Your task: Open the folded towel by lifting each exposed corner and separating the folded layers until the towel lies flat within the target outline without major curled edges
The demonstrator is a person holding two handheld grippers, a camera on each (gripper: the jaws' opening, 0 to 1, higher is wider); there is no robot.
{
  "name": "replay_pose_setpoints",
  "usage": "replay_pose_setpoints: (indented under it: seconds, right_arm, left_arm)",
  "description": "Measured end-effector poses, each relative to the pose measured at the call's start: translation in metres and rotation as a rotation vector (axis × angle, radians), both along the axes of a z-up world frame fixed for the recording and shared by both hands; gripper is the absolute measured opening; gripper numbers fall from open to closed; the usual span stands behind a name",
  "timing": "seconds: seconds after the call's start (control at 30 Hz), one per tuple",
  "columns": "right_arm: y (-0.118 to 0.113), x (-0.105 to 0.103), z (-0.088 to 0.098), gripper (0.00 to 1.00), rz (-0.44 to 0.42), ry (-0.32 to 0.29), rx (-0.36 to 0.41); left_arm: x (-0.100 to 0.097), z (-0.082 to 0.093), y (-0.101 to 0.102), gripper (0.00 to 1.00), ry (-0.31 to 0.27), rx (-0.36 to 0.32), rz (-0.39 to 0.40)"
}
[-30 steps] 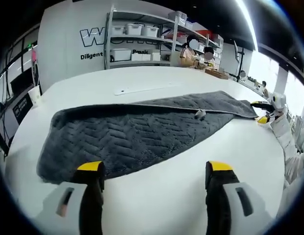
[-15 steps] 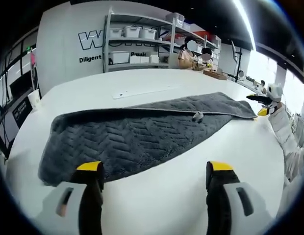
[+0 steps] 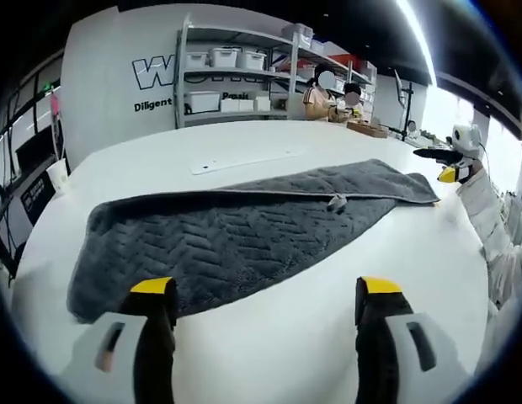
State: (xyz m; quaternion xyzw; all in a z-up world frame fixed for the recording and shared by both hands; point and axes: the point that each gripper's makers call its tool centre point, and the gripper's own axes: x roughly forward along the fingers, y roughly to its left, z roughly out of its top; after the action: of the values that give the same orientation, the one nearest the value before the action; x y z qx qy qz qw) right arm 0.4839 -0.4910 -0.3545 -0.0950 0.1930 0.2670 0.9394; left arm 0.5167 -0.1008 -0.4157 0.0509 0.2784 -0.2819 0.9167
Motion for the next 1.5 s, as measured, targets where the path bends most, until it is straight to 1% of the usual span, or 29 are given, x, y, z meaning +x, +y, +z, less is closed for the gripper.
replay_pose_setpoints:
  seconds: [0.07,0.13,0.23,0.3,0.37,0.43,0.6,0.67,0.73,0.83,0.93,0.97,1.0,1.07,1.13,1.23,1.37,1.43,1.5]
  right_arm:
    - [0.009,0.004,0.006,0.99,0.004,-0.013,0.009]
    - [0.017,0.01,0.013,0.99,0.0,-0.029,0.045]
    - [0.031,0.017,0.017,0.99,0.019,-0.055,0.041]
    - [0.046,0.02,0.014,0.99,0.053,-0.049,0.028]
    - [0.058,0.021,0.01,0.99,0.078,-0.039,0.033]
    - [0.063,0.022,0.007,0.99,0.086,-0.036,0.036]
    - [0.087,0.026,-0.007,0.99,0.098,-0.022,0.046]
    - [0.098,0.021,-0.017,0.99,0.138,-0.001,0.024]
    - [0.106,0.019,-0.023,0.99,0.15,0.004,0.022]
    - [0.119,0.011,-0.036,0.99,0.188,0.029,0.0]
    - [0.126,0.008,-0.042,0.99,0.208,0.041,0.007]
    - [0.134,0.004,-0.046,0.99,0.242,0.051,0.022]
    - [0.136,0.001,-0.049,0.99,0.246,0.075,0.025]
    - [0.142,0.001,-0.049,0.99,0.255,0.066,0.029]
    - [0.145,0.0,-0.05,0.99,0.267,0.07,0.026]
    - [0.154,-0.007,-0.051,0.99,0.302,0.078,0.039]
    - [0.161,-0.01,-0.049,0.99,0.32,0.071,0.064]
    - [0.164,-0.013,-0.05,0.99,0.338,0.082,0.072]
    - [0.166,-0.015,-0.05,0.98,0.35,0.081,0.071]
  left_arm:
    - [0.0,0.001,-0.001,0.87,-0.005,0.002,-0.007]
    - [0.0,0.002,-0.002,0.88,-0.013,0.003,-0.013]
    - [-0.001,0.004,-0.004,0.9,-0.017,0.001,-0.022]
    - [-0.002,0.004,-0.005,0.9,-0.019,0.002,-0.024]
    - [-0.002,0.005,-0.005,0.91,-0.023,0.006,-0.024]
    - [-0.002,0.006,-0.005,0.92,-0.025,0.005,-0.025]
    - [-0.001,0.005,-0.005,0.95,-0.027,0.01,-0.02]
    - [0.0,0.006,-0.005,0.96,-0.029,0.012,-0.014]
    - [0.002,0.007,-0.004,0.97,-0.036,0.015,0.001]
    - [0.004,0.008,-0.002,0.99,-0.045,0.017,0.016]
    - [0.004,0.008,-0.002,0.99,-0.046,0.022,0.019]
    - [0.005,0.007,-0.002,0.99,-0.048,0.024,0.025]
    - [0.005,0.008,-0.002,0.99,-0.052,0.026,0.028]
    - [0.006,0.009,-0.001,0.99,-0.06,0.03,0.034]
    - [0.007,0.009,-0.001,0.99,-0.064,0.034,0.033]
    - [0.01,0.009,0.002,0.99,-0.074,0.042,0.047]
    - [0.013,0.01,0.006,0.98,-0.087,0.036,0.074]
    - [0.016,0.01,0.011,0.98,-0.098,0.063,0.088]
    - [0.02,0.014,0.014,0.98,-0.127,0.075,0.101]
